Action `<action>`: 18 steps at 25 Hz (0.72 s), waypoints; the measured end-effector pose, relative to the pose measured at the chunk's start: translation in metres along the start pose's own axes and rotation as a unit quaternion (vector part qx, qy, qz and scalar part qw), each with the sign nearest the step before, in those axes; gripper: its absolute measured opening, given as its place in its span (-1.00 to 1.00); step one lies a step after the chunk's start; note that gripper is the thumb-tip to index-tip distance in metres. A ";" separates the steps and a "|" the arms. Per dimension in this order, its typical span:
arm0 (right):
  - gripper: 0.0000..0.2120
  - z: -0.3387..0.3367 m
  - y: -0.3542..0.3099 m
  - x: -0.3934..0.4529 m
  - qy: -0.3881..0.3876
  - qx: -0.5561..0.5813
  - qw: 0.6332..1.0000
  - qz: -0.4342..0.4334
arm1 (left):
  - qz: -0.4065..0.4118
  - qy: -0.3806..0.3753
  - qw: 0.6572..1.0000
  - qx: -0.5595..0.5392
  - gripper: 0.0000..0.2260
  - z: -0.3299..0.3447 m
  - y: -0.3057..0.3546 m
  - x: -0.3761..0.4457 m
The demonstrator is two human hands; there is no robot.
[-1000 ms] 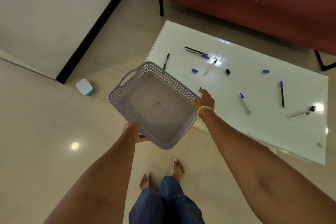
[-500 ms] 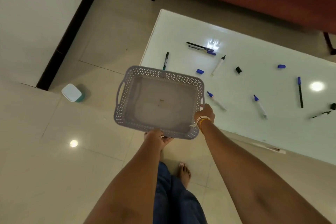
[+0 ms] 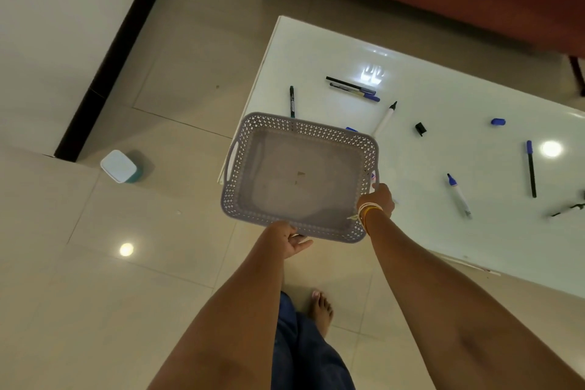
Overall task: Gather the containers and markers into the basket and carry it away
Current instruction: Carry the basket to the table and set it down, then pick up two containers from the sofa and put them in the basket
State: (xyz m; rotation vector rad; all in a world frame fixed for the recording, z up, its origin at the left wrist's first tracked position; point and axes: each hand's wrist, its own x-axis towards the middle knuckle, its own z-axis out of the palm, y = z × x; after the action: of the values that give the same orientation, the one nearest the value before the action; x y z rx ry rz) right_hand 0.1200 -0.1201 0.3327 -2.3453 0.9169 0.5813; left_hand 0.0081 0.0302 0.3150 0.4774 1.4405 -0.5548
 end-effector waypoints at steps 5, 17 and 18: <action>-0.61 -0.021 -0.009 -0.003 -0.016 -0.055 0.998 -0.031 | 0.013 0.003 0.996 0.089 -0.65 0.001 0.005 -0.018; -0.44 -0.087 -0.041 -0.154 -0.147 -0.303 0.877 -0.342 | 0.408 0.180 0.676 0.587 -0.61 0.011 0.025 -0.210; -0.45 -0.089 -0.050 -0.163 -0.148 -0.308 0.868 -0.360 | 0.425 0.190 0.658 0.591 -0.59 0.004 0.031 -0.221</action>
State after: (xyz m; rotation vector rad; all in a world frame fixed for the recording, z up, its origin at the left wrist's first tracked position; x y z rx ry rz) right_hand 0.0629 -0.0672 0.5084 -2.7618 -0.3697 0.9552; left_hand 0.0200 0.0674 0.5350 2.2974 0.8397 -0.5545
